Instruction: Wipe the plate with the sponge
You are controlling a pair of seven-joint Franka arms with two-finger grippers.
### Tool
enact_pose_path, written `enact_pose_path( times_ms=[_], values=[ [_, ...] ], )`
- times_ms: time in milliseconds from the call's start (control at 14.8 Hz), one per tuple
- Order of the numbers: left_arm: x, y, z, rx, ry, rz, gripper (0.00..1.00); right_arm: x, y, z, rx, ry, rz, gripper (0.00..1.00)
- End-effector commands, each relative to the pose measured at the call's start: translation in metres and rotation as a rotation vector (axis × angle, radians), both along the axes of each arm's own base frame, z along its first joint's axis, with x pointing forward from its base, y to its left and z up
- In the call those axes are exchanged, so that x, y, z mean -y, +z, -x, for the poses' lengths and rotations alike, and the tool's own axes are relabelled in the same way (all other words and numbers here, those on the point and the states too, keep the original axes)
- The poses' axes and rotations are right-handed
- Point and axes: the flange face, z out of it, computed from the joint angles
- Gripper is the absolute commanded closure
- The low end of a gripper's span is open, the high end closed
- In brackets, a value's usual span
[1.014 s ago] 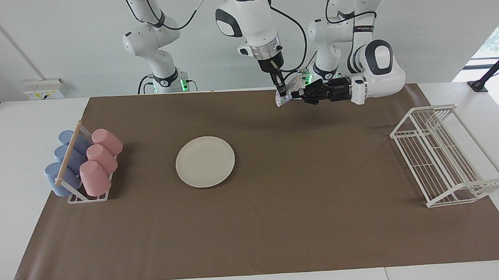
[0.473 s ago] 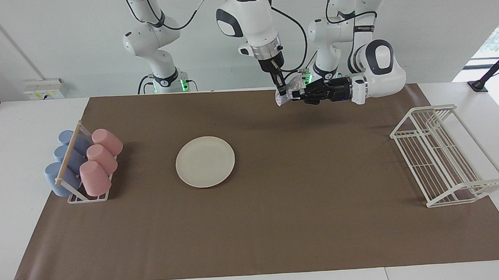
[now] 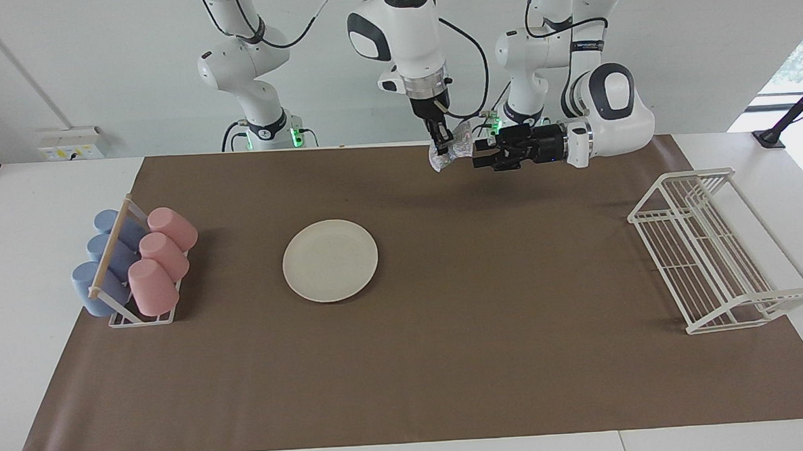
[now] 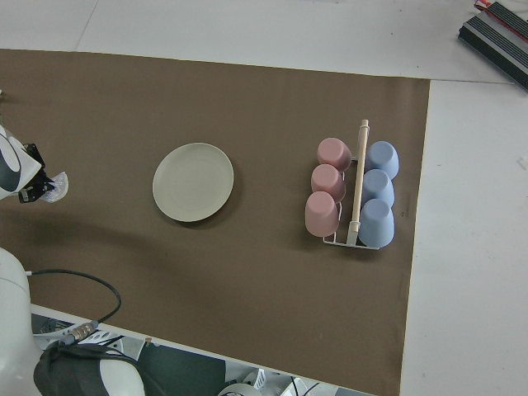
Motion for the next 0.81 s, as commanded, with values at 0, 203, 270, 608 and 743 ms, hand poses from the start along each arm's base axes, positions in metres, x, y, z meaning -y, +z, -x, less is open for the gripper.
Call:
enact_pose_path(
  times_ms=[0,203,270,608,743],
  values=[
    [-0.005,0.004,0.002,0.020,0.005,-0.016,0.00,0.071,-0.012,-0.039,0.026,0.142,0.035,1.00],
    [-0.008,0.004,0.001,0.020,0.012,-0.017,0.00,0.134,-0.048,-0.056,0.041,0.315,0.068,1.00],
    [-0.008,0.004,0.001,0.020,0.014,-0.017,0.00,0.149,-0.063,-0.060,0.053,0.318,0.070,1.00],
    [-0.013,0.006,-0.006,0.045,0.010,-0.083,0.00,0.176,-0.137,-0.053,0.080,0.231,0.071,1.00],
    [-0.017,0.007,-0.011,0.065,0.008,-0.163,0.00,0.194,-0.152,-0.059,0.109,0.194,0.067,1.00]
  ],
)
